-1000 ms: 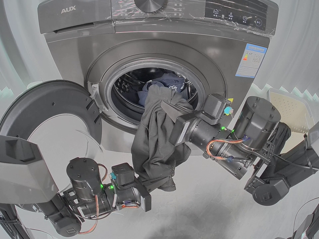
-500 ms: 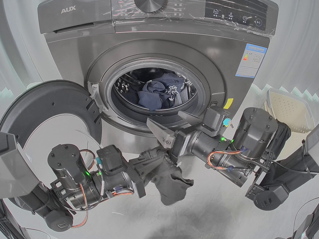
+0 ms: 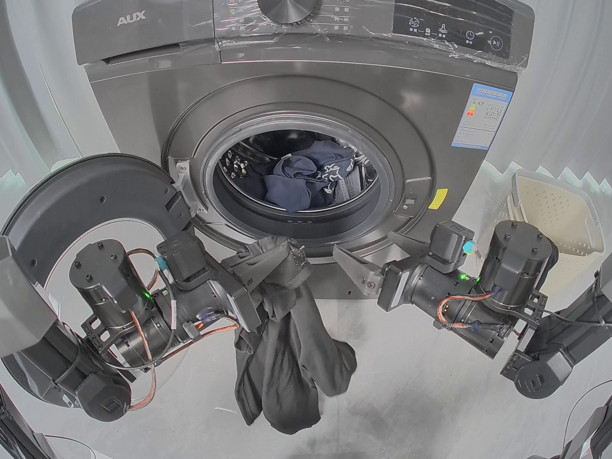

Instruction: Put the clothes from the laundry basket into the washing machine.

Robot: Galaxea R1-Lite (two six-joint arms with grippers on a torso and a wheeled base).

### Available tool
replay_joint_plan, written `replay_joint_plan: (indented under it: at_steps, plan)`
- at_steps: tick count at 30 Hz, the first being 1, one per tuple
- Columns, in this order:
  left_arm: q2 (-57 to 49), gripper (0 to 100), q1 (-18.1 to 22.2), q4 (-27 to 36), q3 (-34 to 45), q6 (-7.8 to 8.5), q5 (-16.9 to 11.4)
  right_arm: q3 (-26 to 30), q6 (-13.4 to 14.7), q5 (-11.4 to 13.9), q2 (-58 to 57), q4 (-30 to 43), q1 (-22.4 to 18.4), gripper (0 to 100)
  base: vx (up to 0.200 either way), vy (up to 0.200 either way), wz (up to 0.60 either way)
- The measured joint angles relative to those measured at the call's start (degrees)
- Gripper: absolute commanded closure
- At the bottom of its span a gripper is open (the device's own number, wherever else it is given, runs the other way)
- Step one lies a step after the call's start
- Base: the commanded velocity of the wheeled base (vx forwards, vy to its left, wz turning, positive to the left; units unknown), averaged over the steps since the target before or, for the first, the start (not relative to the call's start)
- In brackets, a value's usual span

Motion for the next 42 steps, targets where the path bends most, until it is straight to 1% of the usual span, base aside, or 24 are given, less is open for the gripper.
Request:
replay_joint_plan:
  at_steps: [5,9,18,25,30,34,39,42]
  plan:
    - [-0.9,100,0.2,0.0,-0.07,0.02,-0.27,2.94,-0.23,0.18,-0.28,0.02,-2.65,0,0.0,0.0,0.0]
    - [-2.21,100,0.09,-0.01,0.15,0.16,-0.6,4.21,-0.37,0.24,-0.07,0.07,-4.46,0,0.0,0.0,0.0]
    - [-5.42,100,-0.38,-0.01,0.8,0.16,-1.5,4.66,-0.55,0.24,2.86,-0.72,-5.52,0,0.0,0.0,0.0]
    - [-8.42,100,-0.91,0.02,0.98,-0.06,-3.19,3.88,-1.35,0.05,7.97,-5.95,-5.63,0,0.0,0.0,0.0]
    - [-9.86,100,-1.27,0.0,1.33,-0.49,-4.24,1.29,-1.49,-0.06,10.95,-6.36,-5.49,0,0.0,0.0,0.0]
    - [-10.33,100,-1.57,0.0,1.49,-0.61,-4.45,-1.08,-1.51,-0.11,13.24,-6.17,-5.07,0,0.0,0.0,0.0]
    - [-10.47,100,-1.76,0.0,1.52,-0.74,-4.45,-2.13,-1.56,-0.01,16.18,-7.03,-3.17,0,0.0,0.0,0.0]
    - [-10.39,100,-1.66,0.0,1.44,-0.79,-4.35,-1.74,-1.54,-0.01,17.14,-7.42,-0.96,0,0.0,0.0,0.0]
